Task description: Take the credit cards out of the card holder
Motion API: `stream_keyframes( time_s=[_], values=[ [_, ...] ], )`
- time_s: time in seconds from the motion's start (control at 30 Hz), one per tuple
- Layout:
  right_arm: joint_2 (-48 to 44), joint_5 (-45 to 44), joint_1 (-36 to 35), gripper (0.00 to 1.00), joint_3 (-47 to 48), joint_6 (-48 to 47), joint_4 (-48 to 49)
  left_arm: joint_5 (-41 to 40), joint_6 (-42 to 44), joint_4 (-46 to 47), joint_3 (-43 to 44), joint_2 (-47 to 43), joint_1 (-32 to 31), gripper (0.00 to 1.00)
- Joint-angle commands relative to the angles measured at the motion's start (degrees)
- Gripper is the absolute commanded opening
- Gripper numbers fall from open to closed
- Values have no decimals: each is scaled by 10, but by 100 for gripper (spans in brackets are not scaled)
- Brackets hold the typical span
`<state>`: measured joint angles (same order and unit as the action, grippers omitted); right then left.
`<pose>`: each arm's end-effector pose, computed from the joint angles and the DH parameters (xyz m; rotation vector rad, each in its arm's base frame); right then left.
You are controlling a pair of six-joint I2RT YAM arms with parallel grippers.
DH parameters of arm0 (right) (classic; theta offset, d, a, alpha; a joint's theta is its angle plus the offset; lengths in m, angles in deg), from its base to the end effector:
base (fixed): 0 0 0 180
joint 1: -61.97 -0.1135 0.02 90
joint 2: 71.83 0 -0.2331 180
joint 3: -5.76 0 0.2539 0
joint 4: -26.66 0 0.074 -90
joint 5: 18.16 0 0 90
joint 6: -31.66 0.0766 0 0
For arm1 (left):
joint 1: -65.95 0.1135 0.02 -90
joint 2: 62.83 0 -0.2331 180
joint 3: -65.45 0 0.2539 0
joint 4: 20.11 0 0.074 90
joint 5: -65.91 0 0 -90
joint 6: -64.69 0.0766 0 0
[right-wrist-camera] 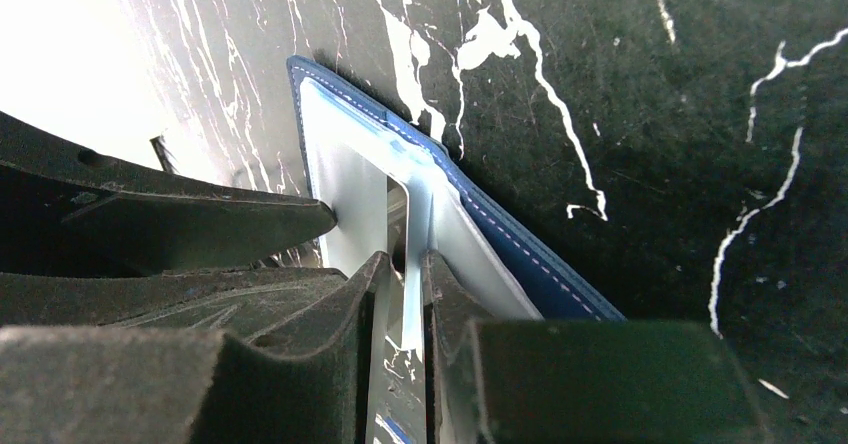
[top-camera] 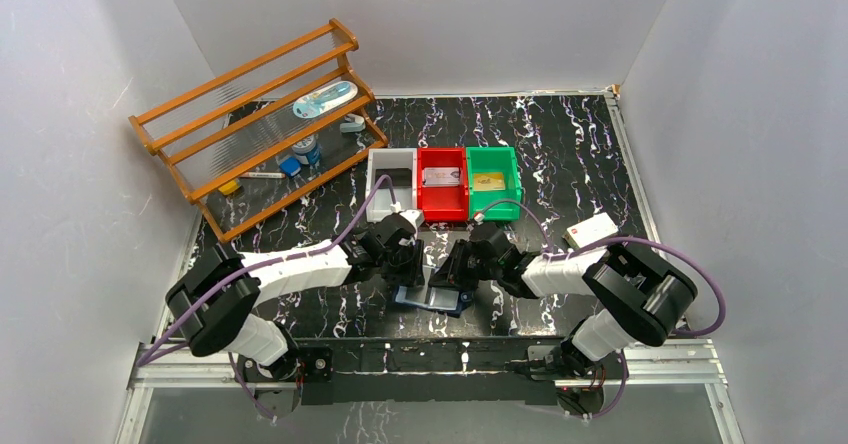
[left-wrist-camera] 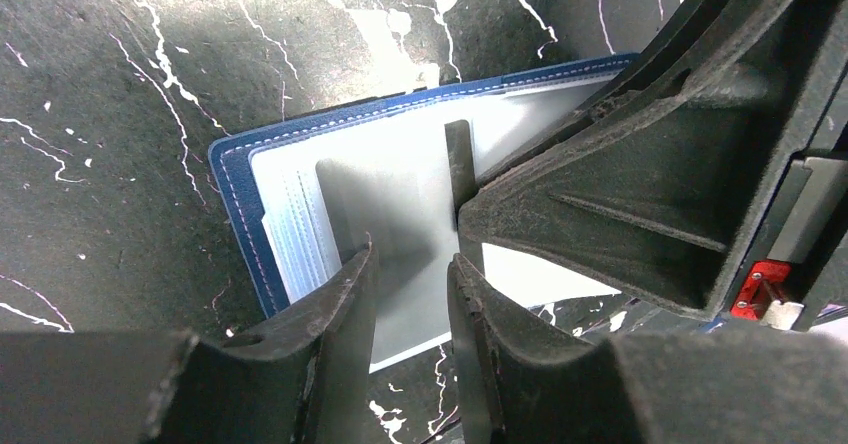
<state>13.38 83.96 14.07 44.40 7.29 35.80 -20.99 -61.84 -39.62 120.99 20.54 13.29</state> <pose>0.1847 0.2284 0.0709 0.2603 2.5344 1.1991 0.1906 -0.2566 0.1158 0.3840 2.5179 -0.7473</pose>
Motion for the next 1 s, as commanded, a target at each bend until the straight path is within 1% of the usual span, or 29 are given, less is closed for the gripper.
stream_keyframes(
  time_s=[0.0, 0.13, 0.2, 0.3, 0.4, 0.47, 0.5, 0.57, 0.63, 0.73, 0.87, 0.93, 0.97],
  values=[
    [3, 26, 1, 26, -3, 7, 48, 9, -11, -31, -23, 0, -2, 31],
    [18, 25, 2, 28, 4, 14, 36, 7, -8, -35, -20, -3, -3, 31],
    [20, 9, 1, 30, 11, 17, 9, 1, -7, -40, -18, -7, -3, 31],
    [17, -25, 2, 31, 23, 12, -48, -16, 0, -59, -8, -15, -3, 31],
    [10, -48, 1, 27, 28, 3, -82, -43, 7, -84, 5, -24, -3, 32],
    [8, -46, 2, 22, 28, -7, -78, -68, 3, -104, 17, -26, -3, 33],
    [7, -43, 2, 21, 30, -11, -76, -73, 2, -110, 21, -22, -3, 34],
    [8, -35, 2, 22, 35, -16, -75, -64, 4, -111, 27, -9, -2, 34],
    [11, -29, 2, 25, 38, -17, -71, -36, 8, -104, 29, 8, -2, 34],
    [10, -19, 2, 28, 38, -15, -61, -8, 14, -97, 28, 29, -3, 31],
    [8, -8, 1, 31, 33, -8, -41, 4, 1, -97, 18, 27, -3, 27],
    [10, -16, 1, 31, 39, -9, -58, 10, -5, -97, 13, 23, -2, 26],
    [11, -31, 1, 31, 47, -14, -91, 12, -6, -97, 11, 22, -3, 25]
  ],
)
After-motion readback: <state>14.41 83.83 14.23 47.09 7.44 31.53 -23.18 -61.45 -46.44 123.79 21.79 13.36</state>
